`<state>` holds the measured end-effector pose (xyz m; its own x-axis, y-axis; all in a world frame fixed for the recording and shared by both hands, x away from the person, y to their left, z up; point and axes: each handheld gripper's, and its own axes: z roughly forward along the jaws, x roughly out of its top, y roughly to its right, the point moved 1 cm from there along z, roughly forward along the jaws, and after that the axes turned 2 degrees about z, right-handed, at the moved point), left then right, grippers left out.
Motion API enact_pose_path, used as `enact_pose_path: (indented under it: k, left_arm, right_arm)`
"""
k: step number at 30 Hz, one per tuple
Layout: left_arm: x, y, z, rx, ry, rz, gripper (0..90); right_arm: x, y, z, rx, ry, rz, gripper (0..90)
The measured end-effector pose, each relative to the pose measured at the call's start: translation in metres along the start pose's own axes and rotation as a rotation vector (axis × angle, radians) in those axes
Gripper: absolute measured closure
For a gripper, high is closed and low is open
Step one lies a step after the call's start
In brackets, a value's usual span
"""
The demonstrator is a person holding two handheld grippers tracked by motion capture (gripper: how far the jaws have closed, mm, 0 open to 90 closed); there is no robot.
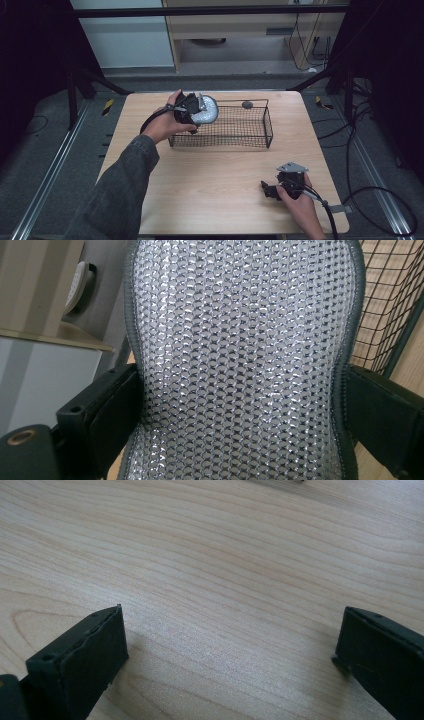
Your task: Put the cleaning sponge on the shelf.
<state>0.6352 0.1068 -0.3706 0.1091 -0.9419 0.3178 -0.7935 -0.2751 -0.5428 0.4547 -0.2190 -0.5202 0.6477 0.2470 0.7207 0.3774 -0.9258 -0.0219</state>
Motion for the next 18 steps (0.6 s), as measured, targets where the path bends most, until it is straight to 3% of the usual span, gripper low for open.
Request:
enact_pose_path:
  k: [18]
  left_arm:
    - [0.0018,0.0023,0.008,-0.015,-0.025,0.012,5.6]
  right_arm:
    - [0.0,0.0001,0.0003,0.0,0.002,-0.001,0.4]
